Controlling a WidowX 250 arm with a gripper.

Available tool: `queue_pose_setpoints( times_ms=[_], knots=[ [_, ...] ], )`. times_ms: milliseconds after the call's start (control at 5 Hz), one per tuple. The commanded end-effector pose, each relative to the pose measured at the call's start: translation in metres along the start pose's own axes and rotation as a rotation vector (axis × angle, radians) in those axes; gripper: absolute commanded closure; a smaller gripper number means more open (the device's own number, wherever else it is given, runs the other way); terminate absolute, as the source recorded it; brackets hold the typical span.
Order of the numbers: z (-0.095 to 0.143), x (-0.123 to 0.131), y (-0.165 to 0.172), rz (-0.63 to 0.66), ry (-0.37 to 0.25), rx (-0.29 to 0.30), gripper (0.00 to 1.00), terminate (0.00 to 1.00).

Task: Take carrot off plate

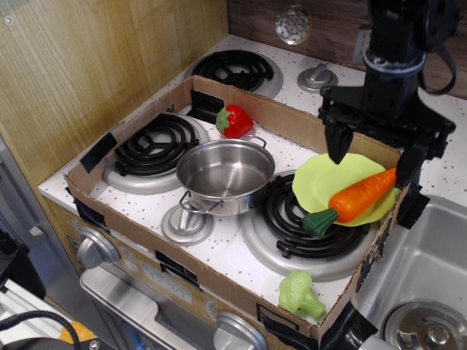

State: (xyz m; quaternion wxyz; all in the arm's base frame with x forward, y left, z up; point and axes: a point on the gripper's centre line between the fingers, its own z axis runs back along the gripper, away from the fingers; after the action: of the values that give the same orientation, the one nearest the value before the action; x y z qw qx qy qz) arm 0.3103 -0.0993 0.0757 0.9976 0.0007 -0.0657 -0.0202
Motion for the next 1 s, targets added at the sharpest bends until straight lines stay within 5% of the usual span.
queue_pose_setpoints(
  times_ms=[0,600,800],
  knots=[
    [-0.014,-0.003,0.003,-0.027,-0.03,0.059,0.0,0.0],
    [-0.041,-0.004,0.009,-0.004,-0.064,0.052,0.0,0.0],
    [-0.038,0.004,0.008,0.01,-0.061,0.061,1.0,0.0]
  ],
)
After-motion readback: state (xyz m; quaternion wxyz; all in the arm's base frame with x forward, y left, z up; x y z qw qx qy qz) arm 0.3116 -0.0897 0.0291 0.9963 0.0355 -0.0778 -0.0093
